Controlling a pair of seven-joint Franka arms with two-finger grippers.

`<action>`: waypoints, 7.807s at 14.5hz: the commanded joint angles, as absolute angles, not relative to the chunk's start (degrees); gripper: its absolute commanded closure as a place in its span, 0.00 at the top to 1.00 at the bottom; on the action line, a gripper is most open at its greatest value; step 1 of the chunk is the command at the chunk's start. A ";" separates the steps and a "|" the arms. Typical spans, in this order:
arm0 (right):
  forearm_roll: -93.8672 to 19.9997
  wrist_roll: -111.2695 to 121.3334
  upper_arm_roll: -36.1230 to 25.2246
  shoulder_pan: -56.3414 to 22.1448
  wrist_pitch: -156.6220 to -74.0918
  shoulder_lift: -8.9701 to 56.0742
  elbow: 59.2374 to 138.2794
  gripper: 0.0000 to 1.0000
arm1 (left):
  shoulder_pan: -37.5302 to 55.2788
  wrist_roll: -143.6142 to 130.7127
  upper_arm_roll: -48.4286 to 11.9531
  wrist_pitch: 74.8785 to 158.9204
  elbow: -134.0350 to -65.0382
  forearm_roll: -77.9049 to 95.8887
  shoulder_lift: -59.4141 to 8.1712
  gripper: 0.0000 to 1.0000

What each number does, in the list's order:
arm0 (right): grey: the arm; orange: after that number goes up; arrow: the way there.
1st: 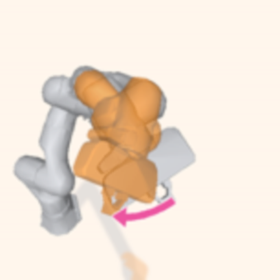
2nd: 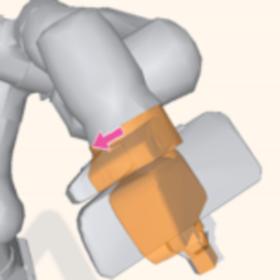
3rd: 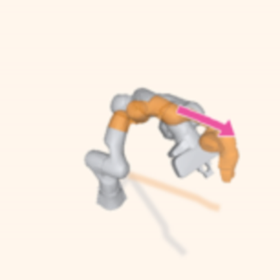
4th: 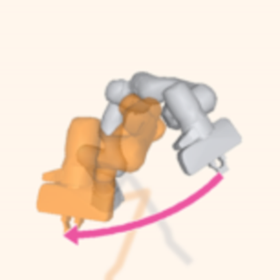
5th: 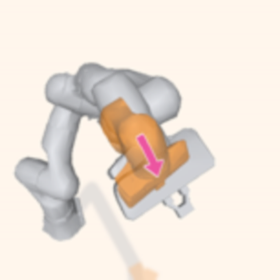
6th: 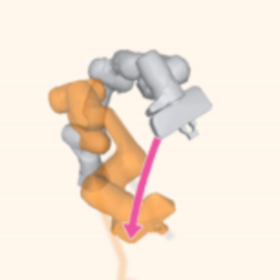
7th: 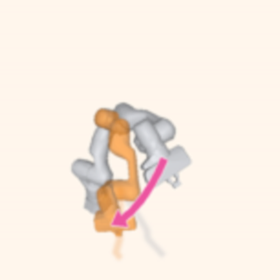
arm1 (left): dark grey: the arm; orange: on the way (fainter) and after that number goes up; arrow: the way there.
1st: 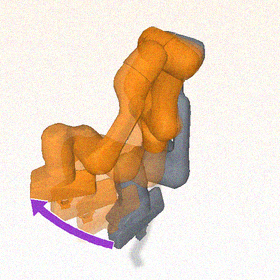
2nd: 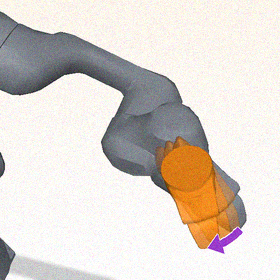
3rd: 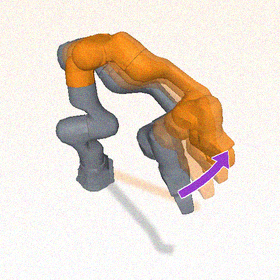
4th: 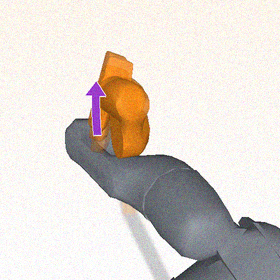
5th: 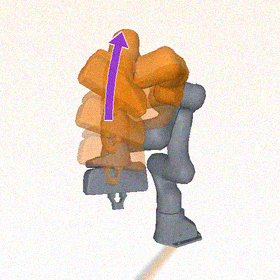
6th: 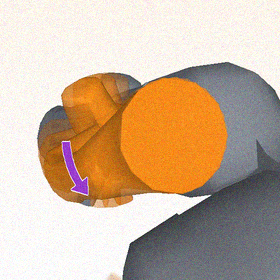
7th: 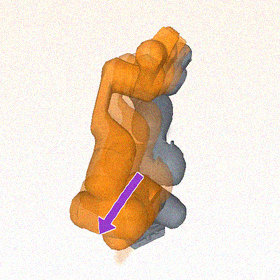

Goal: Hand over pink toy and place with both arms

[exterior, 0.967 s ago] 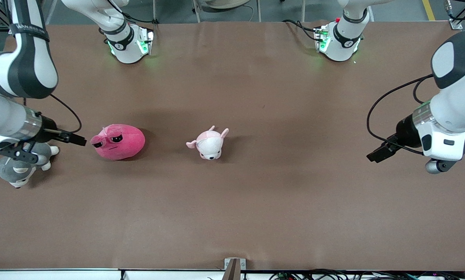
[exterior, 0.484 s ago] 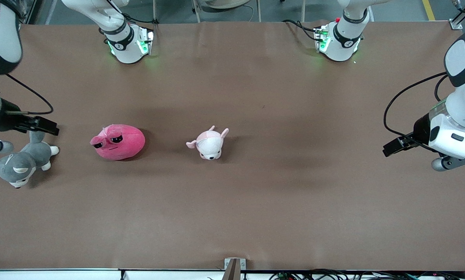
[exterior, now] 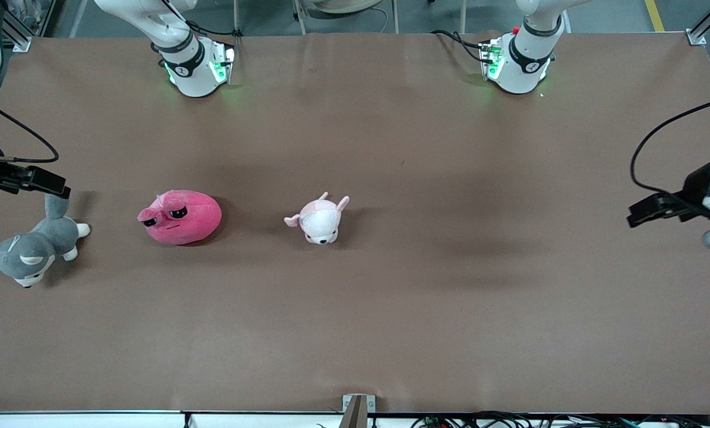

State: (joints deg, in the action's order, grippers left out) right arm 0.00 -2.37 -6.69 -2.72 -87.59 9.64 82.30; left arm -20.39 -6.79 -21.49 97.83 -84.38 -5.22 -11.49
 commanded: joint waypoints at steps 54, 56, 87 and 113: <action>1.85 3.25 -5.62 -1.05 -83.76 -9.05 94.04 1.00 | 0.06 1.05 2.78 91.14 -83.23 -0.09 -3.52 1.00; 1.93 3.25 -5.62 -1.05 -83.76 -9.05 94.04 1.00 | 1.23 1.23 4.04 91.14 -83.23 -0.09 -3.43 1.00; 1.23 2.99 -5.80 -0.97 -83.85 -9.14 94.04 1.00 | 1.32 1.41 3.60 91.85 -90.26 0.18 2.46 1.00; 1.23 3.08 -5.71 -1.05 -83.67 -9.05 94.04 1.00 | 1.23 1.41 0.62 91.58 -90.26 0.44 2.11 1.00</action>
